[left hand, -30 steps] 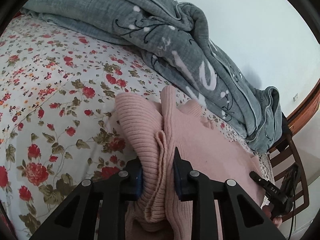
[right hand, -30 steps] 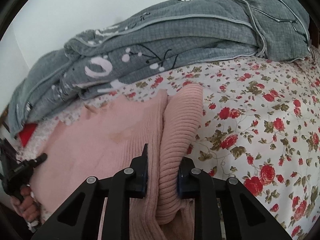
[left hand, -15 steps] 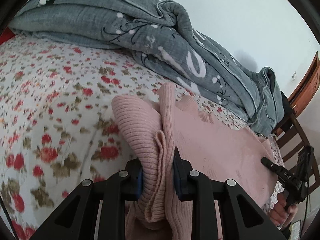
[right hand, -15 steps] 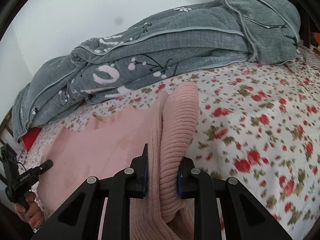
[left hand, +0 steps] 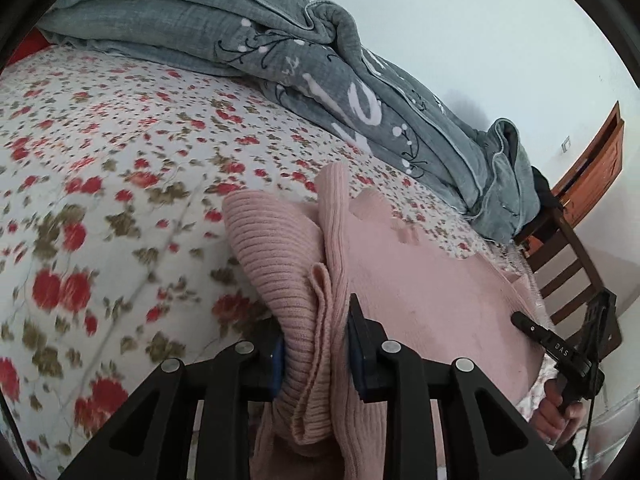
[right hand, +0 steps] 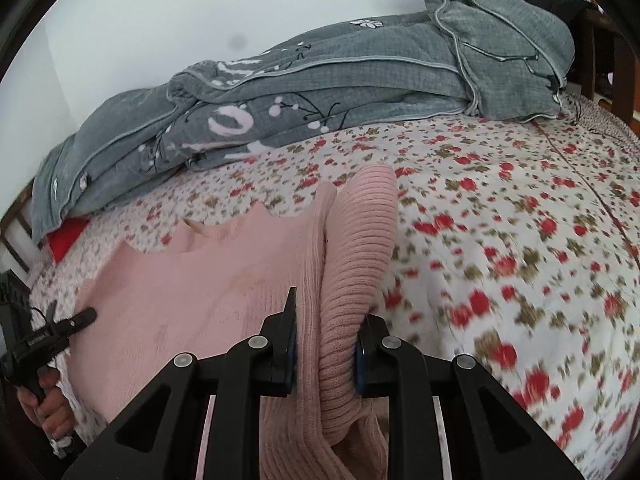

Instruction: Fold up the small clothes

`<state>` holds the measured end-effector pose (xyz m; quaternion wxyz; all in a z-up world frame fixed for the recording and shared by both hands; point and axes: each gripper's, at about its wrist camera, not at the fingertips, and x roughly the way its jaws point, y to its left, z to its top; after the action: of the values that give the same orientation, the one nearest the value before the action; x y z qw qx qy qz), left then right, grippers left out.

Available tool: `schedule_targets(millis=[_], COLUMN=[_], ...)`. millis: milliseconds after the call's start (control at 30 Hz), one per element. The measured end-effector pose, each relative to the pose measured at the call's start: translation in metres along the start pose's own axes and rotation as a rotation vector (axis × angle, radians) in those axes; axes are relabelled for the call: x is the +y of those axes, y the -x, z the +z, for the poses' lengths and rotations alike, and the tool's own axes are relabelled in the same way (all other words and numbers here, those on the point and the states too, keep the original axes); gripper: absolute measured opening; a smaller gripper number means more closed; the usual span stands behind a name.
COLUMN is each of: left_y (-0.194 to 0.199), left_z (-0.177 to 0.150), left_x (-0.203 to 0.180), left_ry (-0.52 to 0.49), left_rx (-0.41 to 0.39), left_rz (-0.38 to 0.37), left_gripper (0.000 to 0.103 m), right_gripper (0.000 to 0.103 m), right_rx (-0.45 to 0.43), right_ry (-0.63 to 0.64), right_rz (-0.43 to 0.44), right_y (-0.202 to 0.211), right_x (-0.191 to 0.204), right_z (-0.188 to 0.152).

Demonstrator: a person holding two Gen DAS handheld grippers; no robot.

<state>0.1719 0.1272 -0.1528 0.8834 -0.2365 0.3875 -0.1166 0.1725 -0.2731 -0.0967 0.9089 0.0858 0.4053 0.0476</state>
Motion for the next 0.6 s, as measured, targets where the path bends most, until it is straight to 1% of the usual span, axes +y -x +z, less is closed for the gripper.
schedule_targets(millis=[67,133,167,233,333,400,467,533,600], left_y=[-0.005,-0.007,-0.005,-0.001,-0.004,-0.003,-0.001,0.001,0.004], left_z=[-0.007,-0.012,-0.011,-0.01,-0.009,-0.01,-0.011,-0.012,-0.012], left_x=[0.004,0.009,0.011,0.017,0.026,0.025,0.023,0.021,0.021], left_ry=[-0.003,-0.001,0.005,0.034,0.091,0.094,0.078,0.062,0.052], left_rx=[-0.022,-0.028,-0.021,-0.029,-0.003,-0.006,-0.008,-0.009,-0.011], left_rz=[0.025,0.016,-0.002,-0.044,-0.076,-0.085,-0.075,-0.062,-0.061], left_gripper=[0.034,0.036,0.036,0.038,0.04,0.044,0.046,0.047,0.048], right_gripper=[0.025,0.029,0.031,0.033,0.033,0.035,0.048,0.052,0.052], right_rx=[-0.01,0.0,-0.004,-0.032,-0.102,-0.16,-0.209,-0.242,-0.249], right_ry=[0.034,0.054,0.06,0.076,0.127,0.152,0.191,0.233,0.295], right_rz=[-0.057,-0.117,-0.138,-0.176,-0.269,-0.281,-0.262,-0.235,-0.203], right_y=[-0.009,-0.02,-0.022,-0.015,0.01,0.026,0.039,0.043,0.036], right_x=[0.0,0.0,0.0,0.004,0.022,0.037,0.06,0.082,0.108], right_z=[-0.01,-0.018,-0.021,-0.025,-0.023,-0.021,-0.018,-0.018,-0.019])
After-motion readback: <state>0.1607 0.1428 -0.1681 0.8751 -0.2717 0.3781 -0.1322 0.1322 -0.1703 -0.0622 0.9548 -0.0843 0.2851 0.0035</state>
